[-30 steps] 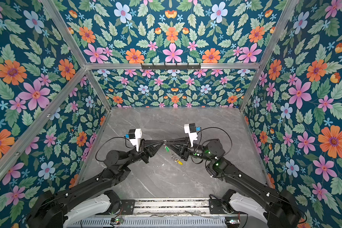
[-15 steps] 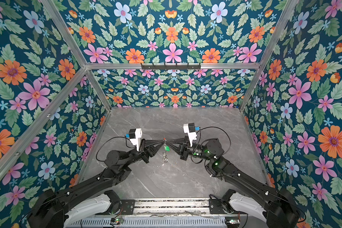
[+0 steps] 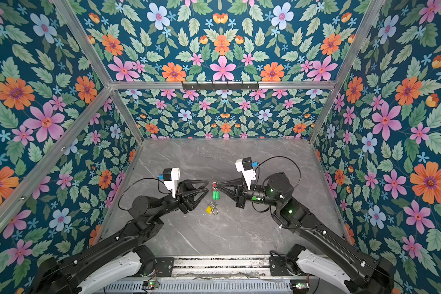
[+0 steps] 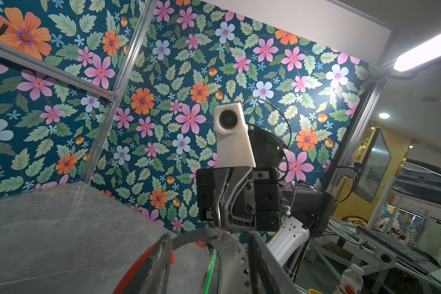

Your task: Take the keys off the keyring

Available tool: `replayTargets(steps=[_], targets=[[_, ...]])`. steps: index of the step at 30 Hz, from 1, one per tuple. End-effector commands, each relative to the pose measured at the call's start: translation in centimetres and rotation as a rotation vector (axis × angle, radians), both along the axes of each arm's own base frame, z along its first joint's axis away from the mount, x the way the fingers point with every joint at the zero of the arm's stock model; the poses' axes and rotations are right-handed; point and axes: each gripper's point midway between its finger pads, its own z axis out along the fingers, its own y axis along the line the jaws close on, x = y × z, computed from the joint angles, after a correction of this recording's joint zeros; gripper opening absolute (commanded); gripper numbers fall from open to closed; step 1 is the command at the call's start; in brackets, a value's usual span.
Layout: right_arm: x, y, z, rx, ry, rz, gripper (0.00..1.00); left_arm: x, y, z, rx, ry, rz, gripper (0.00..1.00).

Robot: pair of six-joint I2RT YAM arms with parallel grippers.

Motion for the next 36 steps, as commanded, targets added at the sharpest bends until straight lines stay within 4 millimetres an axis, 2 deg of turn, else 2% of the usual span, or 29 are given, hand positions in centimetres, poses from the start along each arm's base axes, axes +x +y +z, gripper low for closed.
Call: replayTargets(steps=[1, 6, 13, 18, 26, 36], targets=[[-0.8, -0.4, -3.7, -0.212, 0.024, 0.025, 0.00, 0.3, -0.4, -2.1, 0.131, 0.039, 0.021, 0.53], [-1.4, -1.0, -4.1, -0.346, 0.026, 0.053, 0.00, -0.2, -0.8, -3.1, 0.248, 0.058, -0.004, 0.54], [-1.4, -1.0, -4.1, -0.416, 0.034, 0.076, 0.00, -0.4, -1.7, -3.5, 0.305, 0.072, -0.059, 0.53], [-1.5, -0.8, -4.1, -0.428, 0.040, 0.096, 0.00, -0.5, -2.4, -3.7, 0.316, 0.071, -0.101, 0.44], [-1.4, -0.5, -4.2, -0.439, 0.040, 0.108, 0.00, -1.3, -3.1, -3.6, 0.309, 0.059, -0.182, 0.38], [-1.1, -0.3, -3.9, -0.427, 0.031, 0.102, 0.00, -1.8, -3.0, -3.1, 0.268, 0.043, -0.215, 0.15]])
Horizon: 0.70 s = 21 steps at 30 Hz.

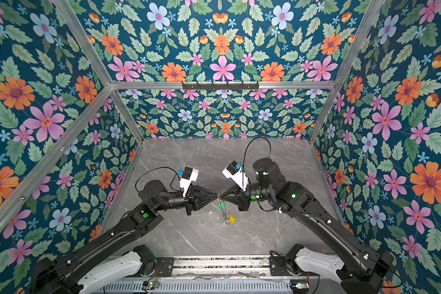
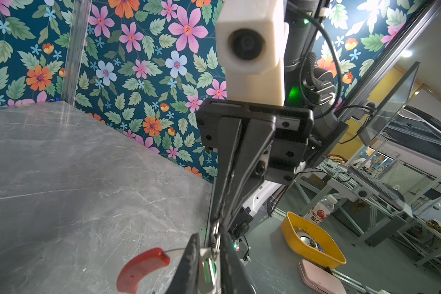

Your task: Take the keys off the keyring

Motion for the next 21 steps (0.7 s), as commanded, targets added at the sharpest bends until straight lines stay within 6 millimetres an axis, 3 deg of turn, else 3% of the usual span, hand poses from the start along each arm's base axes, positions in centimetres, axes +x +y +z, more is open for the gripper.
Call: replayTargets(steps=[1, 7, 17, 18, 21], targets=[[0.2, 0.3, 0.8, 0.028, -0.026, 0.007, 0.00, -0.6, 0.1, 1.3, -0.056, -0.027, -0.033, 0.14], [0.3, 0.4, 1.1, 0.034, -0.035, 0.008, 0.00, -0.9, -0.2, 1.5, -0.073, -0.018, -0.070, 0.19], [0.5, 0.5, 2.1, 0.083, -0.055, -0.009, 0.00, -0.9, 0.0, 2.2, -0.122, -0.018, -0.068, 0.00], [0.6, 0.5, 2.4, 0.100, -0.064, -0.021, 0.02, -0.9, 0.1, 2.6, -0.140, -0.023, -0.061, 0.00], [0.9, 0.2, 4.0, 0.206, -0.117, -0.060, 0.25, -0.9, 0.7, 3.8, -0.203, -0.054, -0.035, 0.00]])
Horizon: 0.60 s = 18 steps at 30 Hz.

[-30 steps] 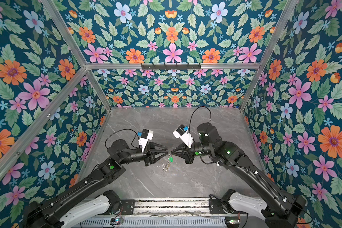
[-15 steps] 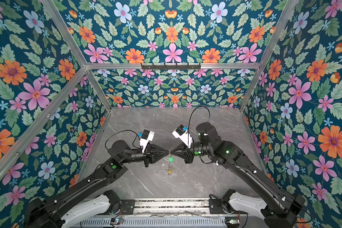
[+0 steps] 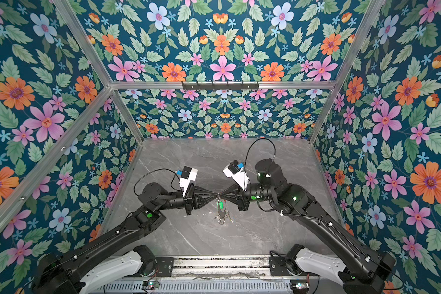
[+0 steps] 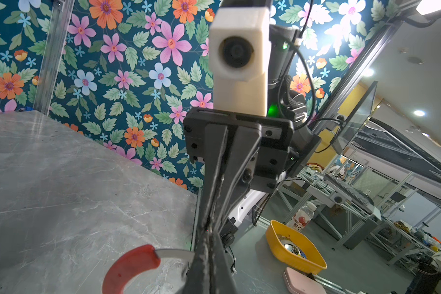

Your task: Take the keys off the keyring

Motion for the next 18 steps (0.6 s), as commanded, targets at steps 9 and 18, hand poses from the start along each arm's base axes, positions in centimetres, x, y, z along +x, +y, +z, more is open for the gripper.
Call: replayTargets(steps=[9, 18], targets=[[0.8, -1.2, 7.7, 0.537, -0.173, -0.118, 0.40, -0.1, 2.4, 5.8, -0.281, -0.142, 0.099, 0.00], [0.8, -0.5, 8.9, 0.670, -0.132, -0.078, 0.42, 0.7, 3.0, 7.0, -0.381, -0.161, 0.148, 0.00]])
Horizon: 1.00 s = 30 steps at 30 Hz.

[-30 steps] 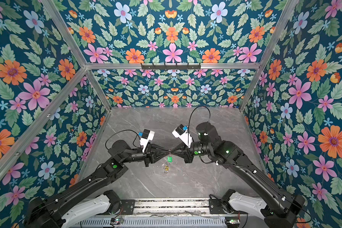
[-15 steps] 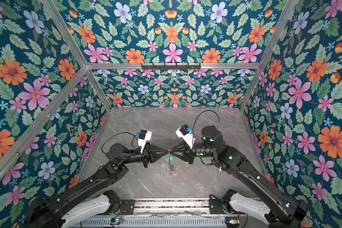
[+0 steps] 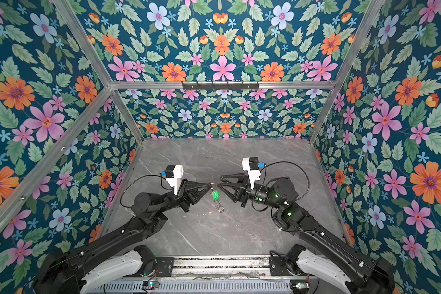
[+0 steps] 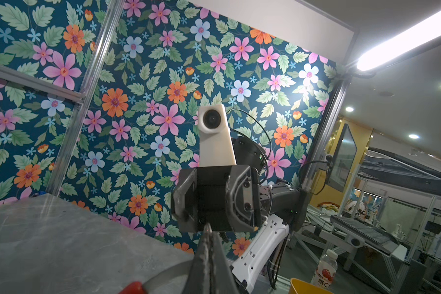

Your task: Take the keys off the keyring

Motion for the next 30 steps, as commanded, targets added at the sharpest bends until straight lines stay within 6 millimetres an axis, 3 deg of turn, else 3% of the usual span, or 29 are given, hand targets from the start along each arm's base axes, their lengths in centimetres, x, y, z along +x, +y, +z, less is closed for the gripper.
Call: replayTargets(steps=[1, 13, 30], targets=[[-0.7, -0.1, 2.6, 0.100, -0.036, 0.030, 0.42, -0.4, 0.9, 2.2, -0.100, -0.053, 0.013, 0.00], [-1.1, 1.5, 1.5, 0.062, -0.006, 0.095, 0.34, -0.4, 0.8, 2.5, -0.125, -0.062, 0.002, 0.00], [-1.3, 1.6, 0.7, 0.033, 0.005, 0.101, 0.00, -0.2, 0.8, 2.1, -0.116, -0.048, 0.010, 0.00]])
